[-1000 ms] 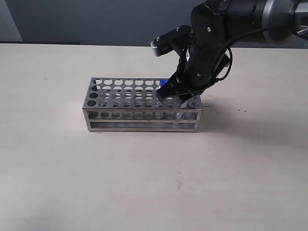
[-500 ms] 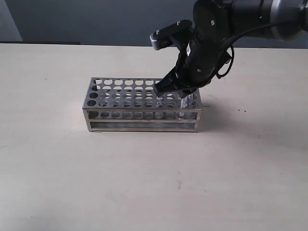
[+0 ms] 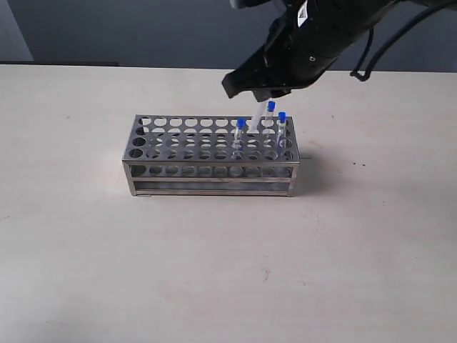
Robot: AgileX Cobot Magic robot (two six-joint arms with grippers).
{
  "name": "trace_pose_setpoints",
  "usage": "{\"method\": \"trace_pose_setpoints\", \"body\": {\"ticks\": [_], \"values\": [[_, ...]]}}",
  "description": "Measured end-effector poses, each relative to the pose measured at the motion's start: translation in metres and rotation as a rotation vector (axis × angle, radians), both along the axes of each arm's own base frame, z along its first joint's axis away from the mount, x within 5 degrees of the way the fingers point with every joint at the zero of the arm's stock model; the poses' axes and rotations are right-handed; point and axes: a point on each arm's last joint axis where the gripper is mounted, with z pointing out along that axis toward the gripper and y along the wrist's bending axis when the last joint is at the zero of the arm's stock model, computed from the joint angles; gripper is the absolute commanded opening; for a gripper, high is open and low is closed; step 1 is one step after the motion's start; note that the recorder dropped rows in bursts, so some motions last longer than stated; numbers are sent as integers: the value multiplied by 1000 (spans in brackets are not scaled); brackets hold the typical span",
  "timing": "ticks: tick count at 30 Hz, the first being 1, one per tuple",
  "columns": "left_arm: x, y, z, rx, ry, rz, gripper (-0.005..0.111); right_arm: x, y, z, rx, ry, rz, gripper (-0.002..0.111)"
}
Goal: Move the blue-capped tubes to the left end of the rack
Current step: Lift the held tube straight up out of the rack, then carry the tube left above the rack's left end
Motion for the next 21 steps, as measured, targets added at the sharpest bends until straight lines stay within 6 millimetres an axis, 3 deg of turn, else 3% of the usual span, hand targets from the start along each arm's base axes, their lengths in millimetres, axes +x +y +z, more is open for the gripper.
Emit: {"method": "trace_pose_setpoints", "body": {"ticks": [4,7,15,21], "values": [[0,0,0,0,0,0,0,3,19,6,130,-10,106,-1],[0,0,0,0,0,0,0,18,40,8,185,-7,154,-1],[0,0,0,0,0,0,0,65,93,-1,194,-19,266,-1],[0,0,0,0,0,0,0,75,124,-15,184,18,338,-1]]}}
